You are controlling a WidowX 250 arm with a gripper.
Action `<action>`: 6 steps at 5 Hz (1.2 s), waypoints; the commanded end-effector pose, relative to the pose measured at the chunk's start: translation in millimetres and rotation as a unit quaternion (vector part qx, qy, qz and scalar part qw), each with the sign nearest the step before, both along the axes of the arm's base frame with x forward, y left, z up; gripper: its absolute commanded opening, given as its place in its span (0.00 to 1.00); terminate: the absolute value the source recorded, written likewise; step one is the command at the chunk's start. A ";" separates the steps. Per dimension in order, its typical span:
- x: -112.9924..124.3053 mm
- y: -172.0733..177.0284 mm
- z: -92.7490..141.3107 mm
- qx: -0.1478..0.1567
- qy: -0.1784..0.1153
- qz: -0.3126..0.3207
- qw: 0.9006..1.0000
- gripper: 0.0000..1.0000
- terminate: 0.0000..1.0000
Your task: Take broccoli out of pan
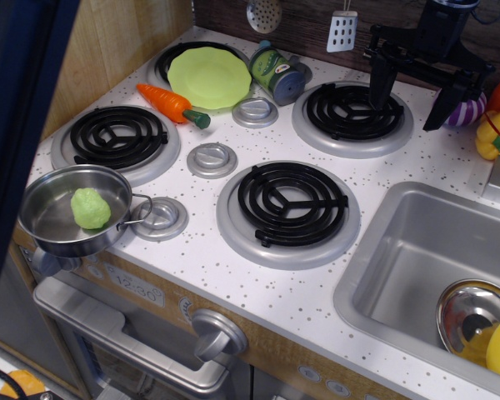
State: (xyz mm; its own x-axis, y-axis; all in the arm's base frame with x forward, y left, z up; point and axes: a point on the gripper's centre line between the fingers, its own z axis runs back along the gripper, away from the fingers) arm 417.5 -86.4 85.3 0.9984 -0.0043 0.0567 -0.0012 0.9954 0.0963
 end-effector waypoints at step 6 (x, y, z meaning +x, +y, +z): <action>-115.4 161.0 32.8 0.110 0.000 0.110 0.988 1.00 0.00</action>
State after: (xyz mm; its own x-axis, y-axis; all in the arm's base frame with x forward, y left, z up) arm 287.5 88.1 91.6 0.9770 0.2130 0.0038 -0.2038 0.9295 0.3074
